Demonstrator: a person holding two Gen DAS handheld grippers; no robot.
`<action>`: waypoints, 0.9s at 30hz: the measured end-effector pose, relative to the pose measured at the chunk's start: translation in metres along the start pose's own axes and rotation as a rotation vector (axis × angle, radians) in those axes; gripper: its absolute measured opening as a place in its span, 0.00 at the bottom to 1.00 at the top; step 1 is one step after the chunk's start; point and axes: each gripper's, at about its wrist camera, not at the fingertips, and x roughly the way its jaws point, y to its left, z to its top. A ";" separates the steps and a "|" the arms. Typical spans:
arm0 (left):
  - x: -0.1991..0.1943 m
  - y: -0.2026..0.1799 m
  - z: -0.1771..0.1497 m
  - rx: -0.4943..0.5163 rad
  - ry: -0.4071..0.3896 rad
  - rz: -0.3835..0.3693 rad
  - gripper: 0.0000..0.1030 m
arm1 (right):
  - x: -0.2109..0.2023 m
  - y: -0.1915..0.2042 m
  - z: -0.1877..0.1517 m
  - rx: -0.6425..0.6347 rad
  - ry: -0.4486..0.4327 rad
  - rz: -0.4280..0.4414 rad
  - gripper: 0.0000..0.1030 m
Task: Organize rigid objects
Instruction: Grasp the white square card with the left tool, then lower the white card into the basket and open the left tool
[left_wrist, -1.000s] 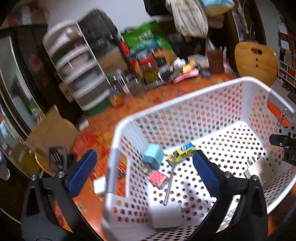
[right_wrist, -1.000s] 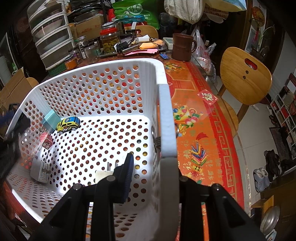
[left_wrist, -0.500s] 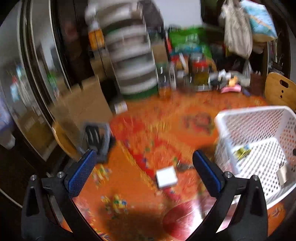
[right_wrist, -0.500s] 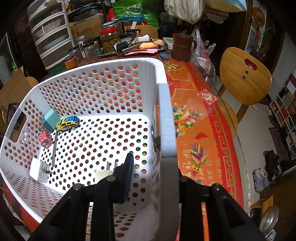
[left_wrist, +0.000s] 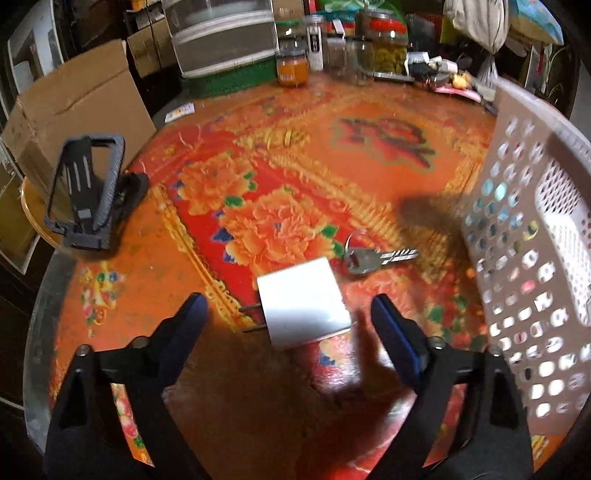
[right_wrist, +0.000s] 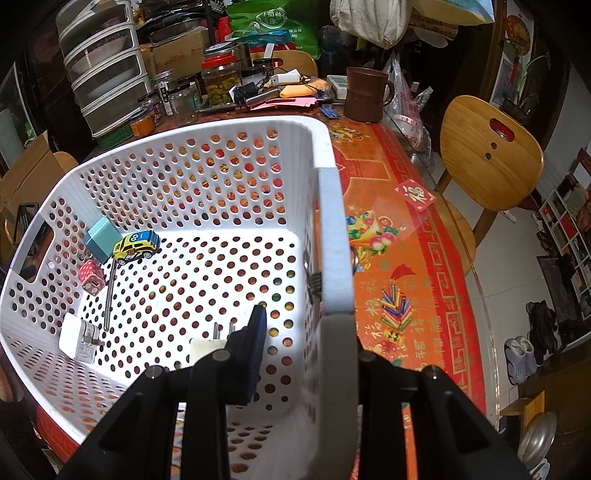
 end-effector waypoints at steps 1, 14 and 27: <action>0.002 0.000 -0.001 -0.007 -0.001 -0.018 0.75 | 0.000 0.000 0.000 0.000 0.000 -0.001 0.28; -0.042 0.005 -0.004 -0.051 -0.214 0.071 0.55 | 0.000 -0.001 0.002 0.001 -0.001 -0.004 0.28; -0.132 0.013 0.015 -0.060 -0.342 0.118 0.55 | -0.001 -0.001 0.001 0.001 0.000 -0.008 0.28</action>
